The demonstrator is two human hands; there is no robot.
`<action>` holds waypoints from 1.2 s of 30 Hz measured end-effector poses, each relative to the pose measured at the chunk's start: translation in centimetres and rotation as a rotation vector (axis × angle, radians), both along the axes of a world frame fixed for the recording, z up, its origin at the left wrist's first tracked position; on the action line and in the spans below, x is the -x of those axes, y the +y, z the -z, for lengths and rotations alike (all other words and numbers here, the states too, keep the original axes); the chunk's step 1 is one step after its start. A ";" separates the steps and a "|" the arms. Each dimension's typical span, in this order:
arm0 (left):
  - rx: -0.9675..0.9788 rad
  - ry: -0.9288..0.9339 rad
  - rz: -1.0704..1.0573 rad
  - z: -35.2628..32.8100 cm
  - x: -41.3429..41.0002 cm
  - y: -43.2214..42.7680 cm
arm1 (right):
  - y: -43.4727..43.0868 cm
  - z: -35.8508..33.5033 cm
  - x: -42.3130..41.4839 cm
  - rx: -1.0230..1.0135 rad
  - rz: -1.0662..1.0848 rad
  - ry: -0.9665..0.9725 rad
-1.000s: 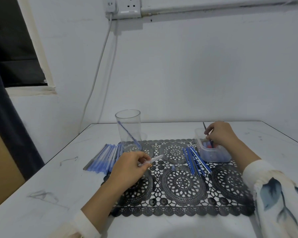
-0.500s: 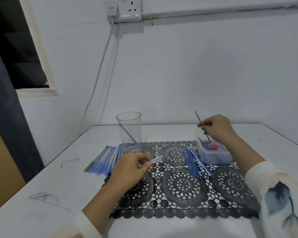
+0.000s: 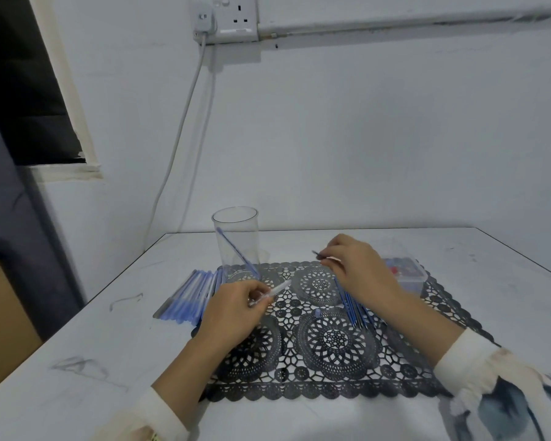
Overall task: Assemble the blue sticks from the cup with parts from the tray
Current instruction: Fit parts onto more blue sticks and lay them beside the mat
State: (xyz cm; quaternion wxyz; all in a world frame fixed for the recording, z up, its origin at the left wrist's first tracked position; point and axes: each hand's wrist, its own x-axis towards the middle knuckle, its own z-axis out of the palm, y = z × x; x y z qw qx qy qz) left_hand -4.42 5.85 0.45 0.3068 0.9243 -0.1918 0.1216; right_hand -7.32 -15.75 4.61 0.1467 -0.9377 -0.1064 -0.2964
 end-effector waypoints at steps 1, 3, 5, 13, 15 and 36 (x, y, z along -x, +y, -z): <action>0.005 -0.005 -0.004 0.1 0.0 0.1 | 0.3 0.8 0.2 0.045 -0.053 -0.032; 0.018 -0.016 -0.008 0.1 -0.1 0.1 | 0.3 2.3 0.6 0.140 -0.136 -0.082; 0.019 -0.023 -0.008 0.2 -0.1 0.1 | 0.3 3.5 0.9 0.175 -0.170 -0.087; 0.058 -0.044 -0.003 0.1 0.0 0.1 | -0.1 5.6 0.7 0.122 -0.236 -0.131; 0.063 -0.038 0.003 0.2 0.0 0.0 | -0.2 5.8 0.7 0.040 -0.254 -0.140; 0.157 -0.048 0.047 0.3 0.3 -0.2 | -0.9 6.4 -0.1 -0.038 -0.020 -0.358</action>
